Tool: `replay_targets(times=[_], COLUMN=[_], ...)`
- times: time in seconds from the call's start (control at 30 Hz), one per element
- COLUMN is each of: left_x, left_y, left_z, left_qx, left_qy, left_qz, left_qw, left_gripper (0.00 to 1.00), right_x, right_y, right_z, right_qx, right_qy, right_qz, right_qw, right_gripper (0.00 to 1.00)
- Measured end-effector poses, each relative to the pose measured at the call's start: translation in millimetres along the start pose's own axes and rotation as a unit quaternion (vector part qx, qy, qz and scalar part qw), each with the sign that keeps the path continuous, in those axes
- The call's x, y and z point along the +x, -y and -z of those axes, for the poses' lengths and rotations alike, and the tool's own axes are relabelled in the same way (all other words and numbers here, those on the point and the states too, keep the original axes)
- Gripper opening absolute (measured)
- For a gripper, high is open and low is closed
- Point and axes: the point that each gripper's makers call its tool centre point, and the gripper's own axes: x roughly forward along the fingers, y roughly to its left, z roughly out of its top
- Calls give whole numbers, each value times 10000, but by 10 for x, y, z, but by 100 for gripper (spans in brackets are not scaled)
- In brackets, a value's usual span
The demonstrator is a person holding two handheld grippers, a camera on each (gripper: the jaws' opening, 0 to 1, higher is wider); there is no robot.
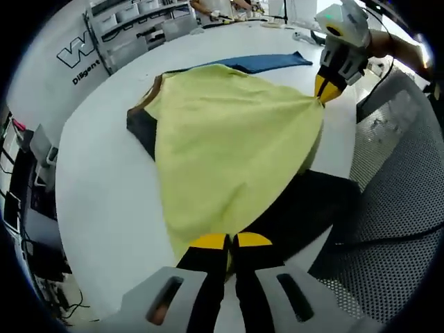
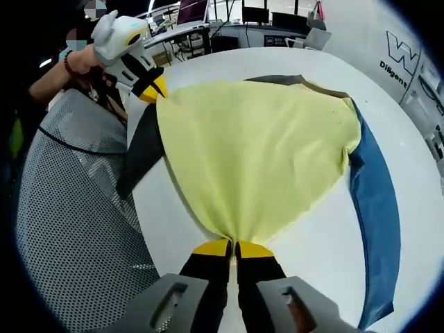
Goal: Fold the garment on the visible template until the final outline fits inside the template.
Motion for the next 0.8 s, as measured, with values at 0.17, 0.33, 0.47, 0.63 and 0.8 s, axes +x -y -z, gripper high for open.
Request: replay_targets(times=[0.17, 0.33, 0.47, 0.63, 0.8], left_x=[30, 45, 69, 97, 101], left_y=[41, 73, 113, 145, 152], left_z=[17, 25, 33, 51, 56], left_qx=[43, 76, 98, 103, 158], left_qy=[-63, -111, -158, -213, -242], left_qz=[63, 114, 173, 200, 201], left_qw=[10000, 9998, 9997, 9995, 9994], left_gripper=[3, 3, 3, 3, 3], right_x=[7, 10, 13, 11, 18], right_y=[30, 67, 110, 151, 161], right_z=[33, 53, 82, 91, 91], right_qx=[24, -17, -22, -30, 0], right_qy=[-42, -94, -157, -178, -178], right_qz=[39, 96, 137, 201, 214], right_qw=[10000, 9999, 9998, 9996, 9996], right_gripper=[0, 0, 0, 0, 0])
